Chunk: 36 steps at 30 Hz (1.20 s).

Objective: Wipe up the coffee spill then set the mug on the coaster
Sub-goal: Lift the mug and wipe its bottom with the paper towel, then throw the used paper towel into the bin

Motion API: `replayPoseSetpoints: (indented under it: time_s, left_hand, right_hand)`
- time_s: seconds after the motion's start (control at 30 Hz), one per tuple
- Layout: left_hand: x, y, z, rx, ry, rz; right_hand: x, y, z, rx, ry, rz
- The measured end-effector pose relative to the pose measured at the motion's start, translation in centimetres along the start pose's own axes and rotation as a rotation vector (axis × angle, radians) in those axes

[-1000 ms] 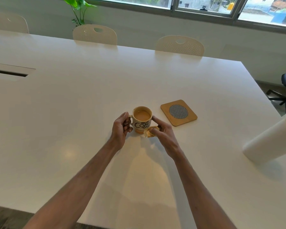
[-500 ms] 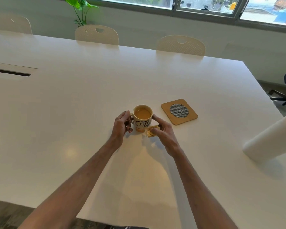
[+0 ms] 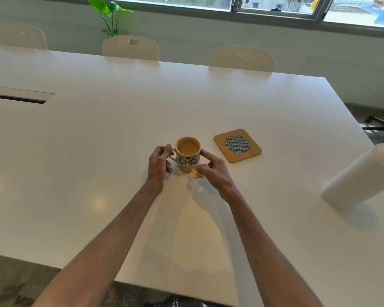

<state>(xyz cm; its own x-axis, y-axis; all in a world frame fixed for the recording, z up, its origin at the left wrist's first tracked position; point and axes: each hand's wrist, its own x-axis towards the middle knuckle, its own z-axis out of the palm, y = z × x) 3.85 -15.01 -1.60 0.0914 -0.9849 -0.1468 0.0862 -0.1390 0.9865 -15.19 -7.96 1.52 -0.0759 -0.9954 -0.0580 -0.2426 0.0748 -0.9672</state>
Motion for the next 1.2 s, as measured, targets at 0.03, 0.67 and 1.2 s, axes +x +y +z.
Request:
replayPoseSetpoints:
  time_s: [0.03,0.67,1.2]
  left_hand:
    - [-0.1,0.0,0.1,0.017,0.003,0.023]
    - [-9.8,-2.4,4.8,0.424,0.331,0.306]
    - [-19.3,-1.4,13.6,0.249,-0.248,0.193]
  right_hand:
    - [0.0,-0.1,-0.1,0.006,0.000,0.003]
    - [-2.5,2.8,-3.7,0.019,0.104,0.074]
    - [-15.3,2.6,-9.3,0.024,0.397,0.022]
